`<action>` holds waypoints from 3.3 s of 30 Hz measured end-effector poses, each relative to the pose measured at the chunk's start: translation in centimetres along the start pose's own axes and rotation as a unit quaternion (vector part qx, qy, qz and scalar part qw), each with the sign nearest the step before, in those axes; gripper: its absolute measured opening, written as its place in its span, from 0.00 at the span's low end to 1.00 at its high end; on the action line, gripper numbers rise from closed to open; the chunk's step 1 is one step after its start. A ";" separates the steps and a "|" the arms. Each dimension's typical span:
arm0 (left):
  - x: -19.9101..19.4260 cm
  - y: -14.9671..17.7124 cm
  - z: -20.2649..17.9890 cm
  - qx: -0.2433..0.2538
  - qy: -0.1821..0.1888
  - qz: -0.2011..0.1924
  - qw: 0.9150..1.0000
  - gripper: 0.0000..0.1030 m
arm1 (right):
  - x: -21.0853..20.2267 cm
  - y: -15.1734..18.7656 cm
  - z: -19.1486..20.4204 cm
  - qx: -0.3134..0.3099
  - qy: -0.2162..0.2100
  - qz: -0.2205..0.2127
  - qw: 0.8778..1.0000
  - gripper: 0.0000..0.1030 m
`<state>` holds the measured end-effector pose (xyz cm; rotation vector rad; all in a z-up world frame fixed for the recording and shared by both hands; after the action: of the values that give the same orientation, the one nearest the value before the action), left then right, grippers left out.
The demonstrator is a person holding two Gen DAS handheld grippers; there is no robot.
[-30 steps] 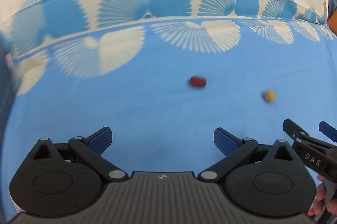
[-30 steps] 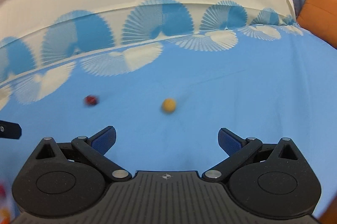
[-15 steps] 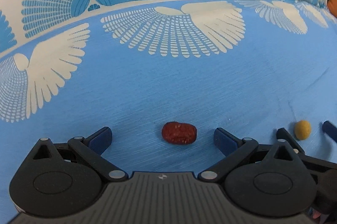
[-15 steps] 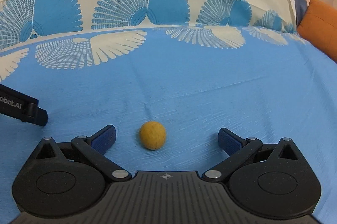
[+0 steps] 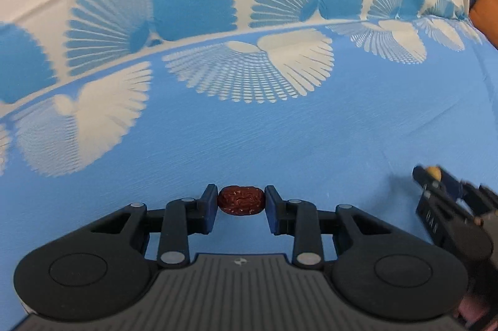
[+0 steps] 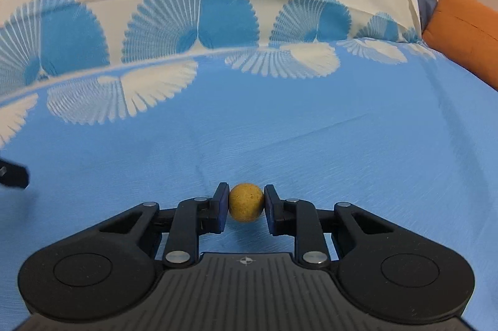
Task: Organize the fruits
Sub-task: 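Grasp the dark red date with the left tool while the right tool grasps the small yellow fruit, then carry the date and yellow fruit over the white plate and release both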
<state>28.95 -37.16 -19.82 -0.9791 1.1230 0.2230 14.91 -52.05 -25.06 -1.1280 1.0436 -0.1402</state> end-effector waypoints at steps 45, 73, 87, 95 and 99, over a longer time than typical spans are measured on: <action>-36.2 32.3 12.6 -0.174 -0.101 -0.010 0.979 0.35 | -46.6 11.4 9.6 -0.202 -0.312 0.013 0.928 0.25; -35.1 32.6 13.1 -0.178 -0.091 0.004 0.980 0.35 | -46.2 12.0 10.5 -0.220 -0.316 0.030 0.923 0.25; -30.5 32.4 15.0 -0.182 -0.084 0.048 0.979 0.35 | -42.4 12.9 13.0 -0.244 -0.305 0.069 0.918 0.25; -26.6 30.0 17.0 -0.179 -0.081 0.067 0.978 0.35 | -38.6 12.8 16.5 -0.251 -0.306 0.091 0.914 0.25; -23.8 28.5 18.3 -0.177 -0.085 0.078 0.978 0.35 | -36.1 12.4 19.0 -0.261 -0.311 0.091 0.909 0.25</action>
<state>12.84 0.57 -13.95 -1.1614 1.0222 0.6391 4.33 -12.81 -12.13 -1.4128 0.6060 0.6519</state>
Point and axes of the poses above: each gripper's, at about its wrist camera, not at the fingertips, and x roughly the way its jaws point, z to its left, y to its underside, the point moved 9 cm from there along x, roughly the way its jaws point, and after that the axes turned 2 degrees about z, right-handed, at the moved point
